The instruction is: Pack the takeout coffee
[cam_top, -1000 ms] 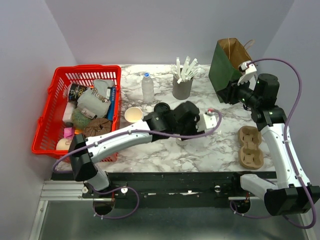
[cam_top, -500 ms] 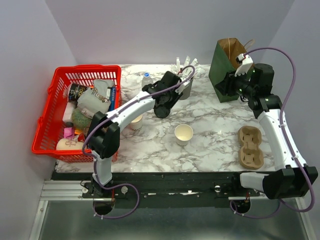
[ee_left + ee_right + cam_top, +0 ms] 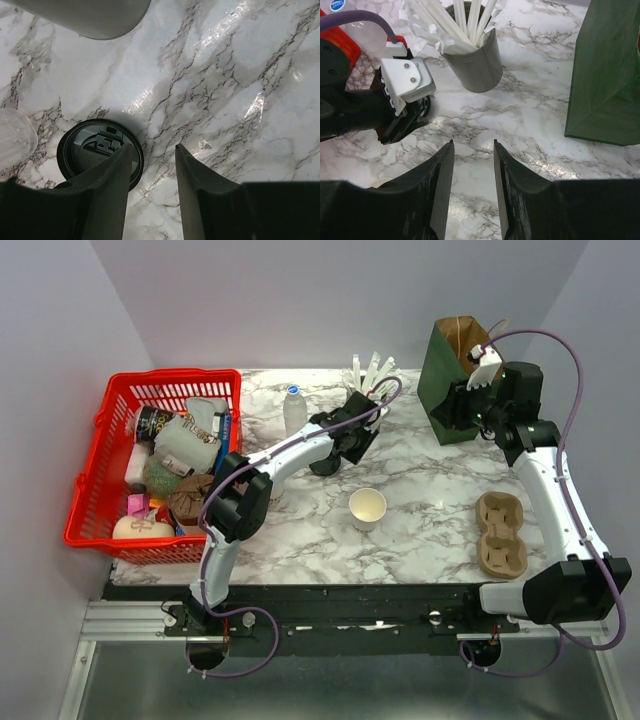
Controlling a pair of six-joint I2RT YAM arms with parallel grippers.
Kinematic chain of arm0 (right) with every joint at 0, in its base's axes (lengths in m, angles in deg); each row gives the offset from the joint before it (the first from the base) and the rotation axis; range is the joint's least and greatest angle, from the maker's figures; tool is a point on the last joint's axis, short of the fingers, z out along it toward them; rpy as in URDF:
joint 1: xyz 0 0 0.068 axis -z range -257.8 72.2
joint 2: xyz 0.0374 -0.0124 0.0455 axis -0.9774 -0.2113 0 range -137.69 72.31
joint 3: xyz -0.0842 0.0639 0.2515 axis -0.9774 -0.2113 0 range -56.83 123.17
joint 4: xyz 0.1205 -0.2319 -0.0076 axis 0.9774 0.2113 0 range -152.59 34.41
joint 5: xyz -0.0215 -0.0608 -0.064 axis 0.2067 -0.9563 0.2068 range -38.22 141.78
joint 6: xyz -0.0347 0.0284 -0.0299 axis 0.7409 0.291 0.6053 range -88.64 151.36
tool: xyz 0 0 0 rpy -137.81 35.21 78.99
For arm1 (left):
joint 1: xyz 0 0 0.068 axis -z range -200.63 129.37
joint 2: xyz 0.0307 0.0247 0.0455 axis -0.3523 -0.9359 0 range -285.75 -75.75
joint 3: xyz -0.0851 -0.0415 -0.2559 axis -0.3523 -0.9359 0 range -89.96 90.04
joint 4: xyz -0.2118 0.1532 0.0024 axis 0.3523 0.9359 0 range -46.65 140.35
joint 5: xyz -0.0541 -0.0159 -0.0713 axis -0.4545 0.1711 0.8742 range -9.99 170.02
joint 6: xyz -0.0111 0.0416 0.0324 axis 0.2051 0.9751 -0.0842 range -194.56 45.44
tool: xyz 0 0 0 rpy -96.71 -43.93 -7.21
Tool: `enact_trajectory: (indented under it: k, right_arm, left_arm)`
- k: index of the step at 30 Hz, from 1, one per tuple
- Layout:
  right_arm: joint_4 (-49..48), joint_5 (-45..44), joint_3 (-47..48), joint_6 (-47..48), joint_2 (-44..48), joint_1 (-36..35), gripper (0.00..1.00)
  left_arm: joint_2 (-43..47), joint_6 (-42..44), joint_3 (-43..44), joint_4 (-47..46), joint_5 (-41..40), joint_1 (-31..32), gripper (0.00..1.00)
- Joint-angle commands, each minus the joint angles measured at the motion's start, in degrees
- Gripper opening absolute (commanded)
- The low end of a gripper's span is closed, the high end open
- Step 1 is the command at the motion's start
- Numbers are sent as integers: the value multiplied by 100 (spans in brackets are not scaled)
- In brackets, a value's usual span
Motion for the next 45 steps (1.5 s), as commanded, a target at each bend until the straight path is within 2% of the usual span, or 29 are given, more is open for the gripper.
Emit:
enact_trajectory:
  k: [1, 6, 12, 24, 35, 39, 45]
  right_arm:
    - [194, -114, 160, 94, -69, 57, 46]
    - [167, -105, 125, 77, -87, 57, 46]
    - [167, -105, 73, 76, -87, 57, 46]
    - [141, -114, -68, 59, -17, 66, 47]
    - [141, -140, -51, 94, -61, 74, 47]
    - [141, -131, -42, 85, -87, 74, 47]
    - [123, -105, -42, 77, -105, 74, 47]
  left_arm:
    - [-213, -200, 28, -85, -313, -133, 48]
    - [-248, -227, -78, -146, -401, -142, 48]
    - [-362, -236, -113, -173, -524, -168, 35]
    - [-529, -183, -131, -216, -639, -326, 38]
    - [-740, -192, -43, -137, -445, -370, 36]
    - [-714, -174, -43, -137, -436, -388, 31]
    - [-582, -200, -61, -137, -296, -379, 33]
